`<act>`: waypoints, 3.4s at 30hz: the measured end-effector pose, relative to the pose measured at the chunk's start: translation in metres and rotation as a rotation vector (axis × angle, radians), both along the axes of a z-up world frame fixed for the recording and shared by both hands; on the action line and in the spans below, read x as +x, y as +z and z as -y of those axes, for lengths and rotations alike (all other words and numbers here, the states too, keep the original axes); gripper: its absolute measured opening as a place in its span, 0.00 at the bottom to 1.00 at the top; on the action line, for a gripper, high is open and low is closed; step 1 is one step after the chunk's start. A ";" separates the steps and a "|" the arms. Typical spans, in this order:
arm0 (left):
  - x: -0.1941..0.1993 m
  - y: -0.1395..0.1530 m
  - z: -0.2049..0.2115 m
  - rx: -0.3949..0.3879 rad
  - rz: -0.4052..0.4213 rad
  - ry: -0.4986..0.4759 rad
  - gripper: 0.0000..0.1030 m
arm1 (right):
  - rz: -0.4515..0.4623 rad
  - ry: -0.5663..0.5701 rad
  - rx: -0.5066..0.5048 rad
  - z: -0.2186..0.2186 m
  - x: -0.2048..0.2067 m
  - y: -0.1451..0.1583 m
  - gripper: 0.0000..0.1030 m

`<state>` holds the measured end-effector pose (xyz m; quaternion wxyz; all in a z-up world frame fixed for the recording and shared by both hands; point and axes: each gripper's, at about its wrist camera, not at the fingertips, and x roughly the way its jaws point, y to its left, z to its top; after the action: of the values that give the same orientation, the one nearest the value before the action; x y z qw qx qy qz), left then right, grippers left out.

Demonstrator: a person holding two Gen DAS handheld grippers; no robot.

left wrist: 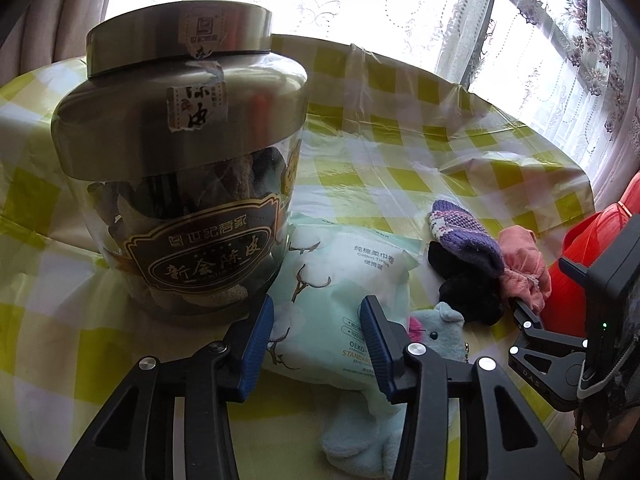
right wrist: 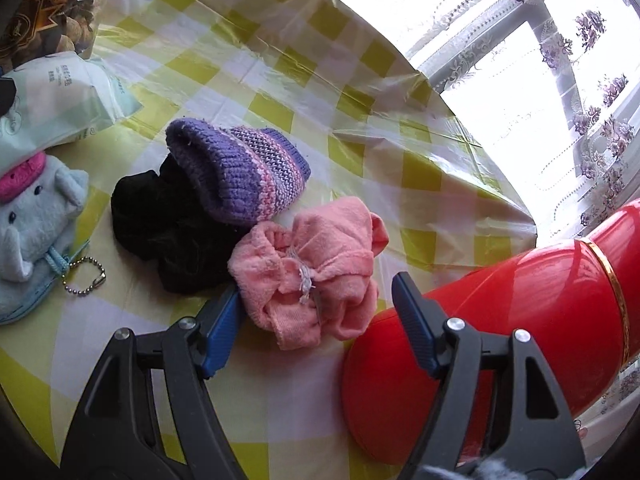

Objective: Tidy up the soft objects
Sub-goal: 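Grasp the pink scrunchie with the right tool while the left tool grasps the white deer-print pack, then carry the pink scrunchie to the box with the right tool while the left tool carries the white pack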

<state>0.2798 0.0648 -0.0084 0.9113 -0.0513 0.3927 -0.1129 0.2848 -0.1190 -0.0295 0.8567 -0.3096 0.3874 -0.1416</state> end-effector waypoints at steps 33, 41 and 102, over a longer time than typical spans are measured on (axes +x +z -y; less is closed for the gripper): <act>-0.037 0.002 0.003 0.007 -0.023 -0.039 0.38 | -0.024 0.175 0.401 0.010 -0.078 0.033 0.22; -0.055 0.008 -0.005 -0.027 -0.009 -0.005 0.36 | -0.014 0.188 0.496 0.024 -0.105 0.051 0.22; -0.238 0.078 0.262 -0.152 0.042 -0.589 0.36 | 0.089 -0.387 0.711 0.353 -0.320 0.069 0.29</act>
<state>0.0418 -0.1968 0.0701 0.8409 -0.0008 0.3621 -0.4021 -0.0349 -0.4718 0.0390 0.8840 0.0907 0.4256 -0.1707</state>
